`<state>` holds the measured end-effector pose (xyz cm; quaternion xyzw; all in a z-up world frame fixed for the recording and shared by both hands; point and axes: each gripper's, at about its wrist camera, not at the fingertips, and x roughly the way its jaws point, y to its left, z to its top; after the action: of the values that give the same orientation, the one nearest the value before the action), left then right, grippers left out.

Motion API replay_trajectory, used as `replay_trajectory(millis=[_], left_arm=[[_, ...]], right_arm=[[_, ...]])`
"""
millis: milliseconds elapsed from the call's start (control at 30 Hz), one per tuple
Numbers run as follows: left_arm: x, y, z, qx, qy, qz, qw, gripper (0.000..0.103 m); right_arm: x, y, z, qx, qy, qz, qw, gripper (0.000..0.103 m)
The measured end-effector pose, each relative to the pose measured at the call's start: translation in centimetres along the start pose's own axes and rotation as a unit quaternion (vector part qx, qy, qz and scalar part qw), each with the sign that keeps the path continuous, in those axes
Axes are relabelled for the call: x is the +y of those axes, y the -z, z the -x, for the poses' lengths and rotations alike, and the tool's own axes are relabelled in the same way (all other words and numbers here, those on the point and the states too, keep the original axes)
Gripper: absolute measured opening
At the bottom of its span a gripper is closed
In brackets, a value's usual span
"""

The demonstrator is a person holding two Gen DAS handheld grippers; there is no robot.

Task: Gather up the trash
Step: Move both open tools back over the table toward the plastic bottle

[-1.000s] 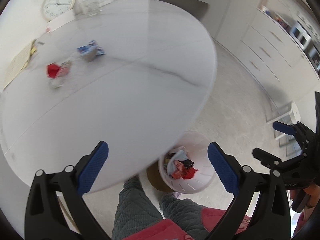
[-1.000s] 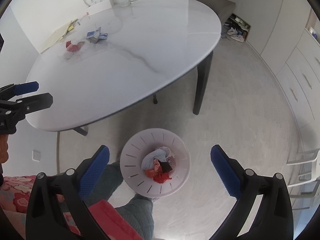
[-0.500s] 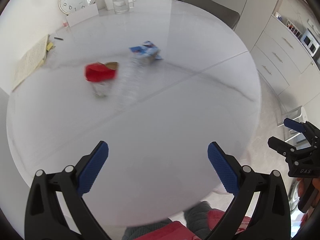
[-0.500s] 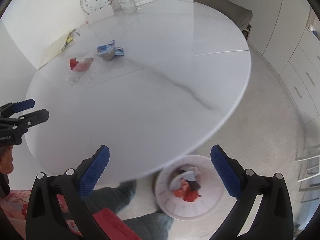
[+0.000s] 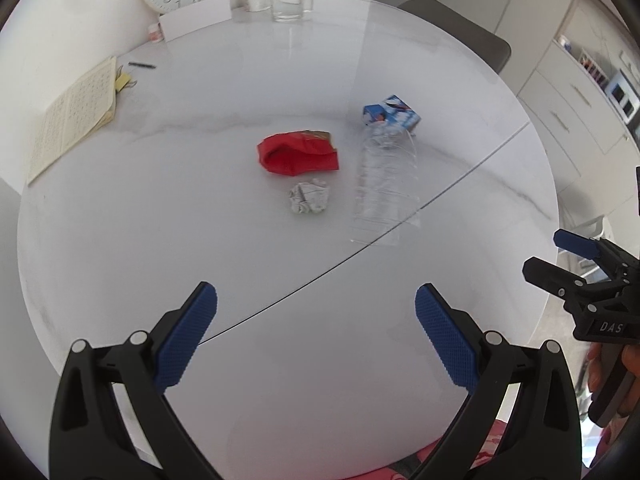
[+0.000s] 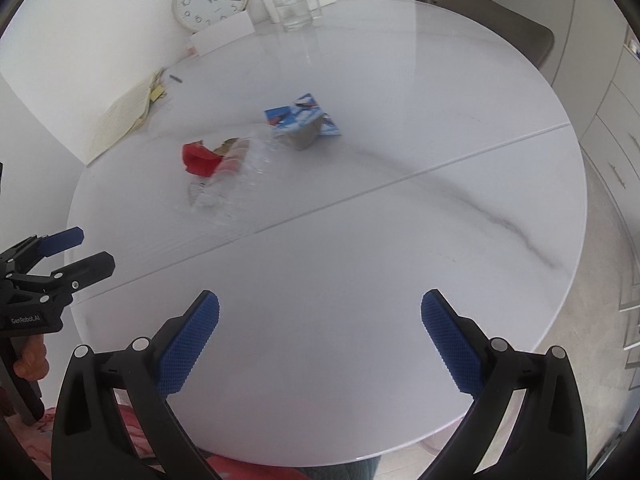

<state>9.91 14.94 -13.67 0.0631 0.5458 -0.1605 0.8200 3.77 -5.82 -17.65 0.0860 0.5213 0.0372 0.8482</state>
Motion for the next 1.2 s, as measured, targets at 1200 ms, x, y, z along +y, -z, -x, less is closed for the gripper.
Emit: replay_trajectory(millis=[1200], left_arm=[[3.8,-4.9,-5.9,0.002,0.022,-0.057,0.9981,0.095]], right_arm=[[5.8,-9.6,-14.2,0.09,0.007,-0.073,0.993,0.1]])
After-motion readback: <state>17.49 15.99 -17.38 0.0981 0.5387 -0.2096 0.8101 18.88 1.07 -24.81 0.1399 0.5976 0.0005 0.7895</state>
